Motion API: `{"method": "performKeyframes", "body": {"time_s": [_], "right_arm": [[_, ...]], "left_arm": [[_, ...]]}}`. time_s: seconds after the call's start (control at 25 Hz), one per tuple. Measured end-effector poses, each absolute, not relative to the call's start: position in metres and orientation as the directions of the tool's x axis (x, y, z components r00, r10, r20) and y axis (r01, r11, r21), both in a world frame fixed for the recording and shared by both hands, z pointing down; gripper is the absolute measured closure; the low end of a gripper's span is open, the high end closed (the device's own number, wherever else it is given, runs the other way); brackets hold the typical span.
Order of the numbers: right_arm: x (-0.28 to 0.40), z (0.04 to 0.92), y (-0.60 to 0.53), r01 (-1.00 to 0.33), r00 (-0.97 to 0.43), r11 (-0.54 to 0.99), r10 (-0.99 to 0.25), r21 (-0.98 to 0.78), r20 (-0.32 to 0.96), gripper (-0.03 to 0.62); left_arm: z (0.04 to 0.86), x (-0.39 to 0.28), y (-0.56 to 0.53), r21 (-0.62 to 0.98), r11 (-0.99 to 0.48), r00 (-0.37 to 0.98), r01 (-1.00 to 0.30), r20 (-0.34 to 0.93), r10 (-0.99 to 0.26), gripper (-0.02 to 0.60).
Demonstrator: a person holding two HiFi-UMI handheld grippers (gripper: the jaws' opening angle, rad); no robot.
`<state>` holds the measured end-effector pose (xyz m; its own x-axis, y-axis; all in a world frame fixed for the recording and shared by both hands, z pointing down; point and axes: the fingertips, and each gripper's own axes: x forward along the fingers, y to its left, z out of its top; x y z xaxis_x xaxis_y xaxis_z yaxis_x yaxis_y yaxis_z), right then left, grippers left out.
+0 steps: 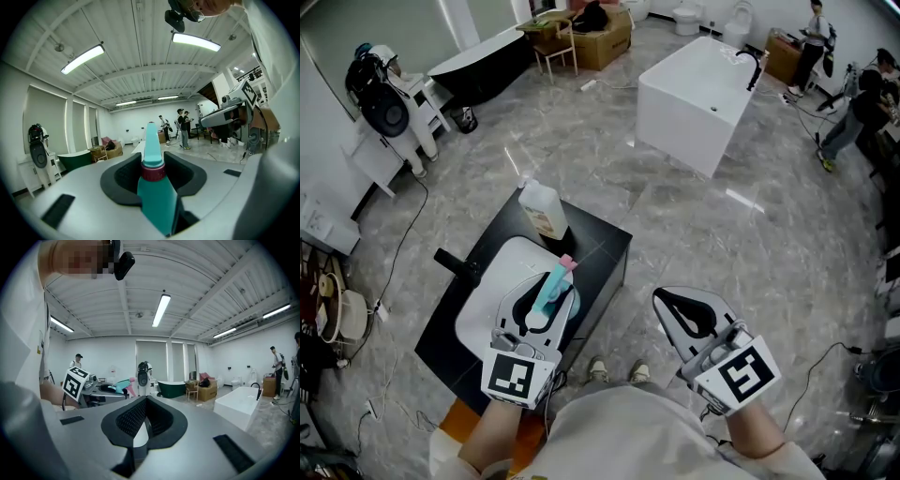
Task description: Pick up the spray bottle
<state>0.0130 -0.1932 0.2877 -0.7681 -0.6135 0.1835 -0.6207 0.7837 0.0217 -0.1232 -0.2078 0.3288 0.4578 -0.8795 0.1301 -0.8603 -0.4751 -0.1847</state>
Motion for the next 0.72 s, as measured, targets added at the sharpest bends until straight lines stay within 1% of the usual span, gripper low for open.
{"method": "performKeyframes", "body": {"time_s": [0.16,0.32,0.72], "right_arm": [[0.012,0.285,-0.193,-0.619,-0.767,0.784,-0.615,0.041,0.182,0.566],[0.014,0.282,-0.192,-0.618,-0.772,0.786,-0.614,0.034,0.165,0.566],[0.021,0.272,-0.188,-0.620,-0.772,0.783,-0.619,0.042,0.146,0.566]], "left_arm": [[0.317,-0.114,-0.208,-0.146,-0.484,0.472,-0.863,0.110,-0.875,0.417],[0.327,-0.116,-0.211,-0.152,-0.498,0.483,-0.854,0.124,-0.867,0.417],[0.321,-0.111,-0.210,-0.148,-0.502,0.487,-0.852,0.124,-0.864,0.417]]}}
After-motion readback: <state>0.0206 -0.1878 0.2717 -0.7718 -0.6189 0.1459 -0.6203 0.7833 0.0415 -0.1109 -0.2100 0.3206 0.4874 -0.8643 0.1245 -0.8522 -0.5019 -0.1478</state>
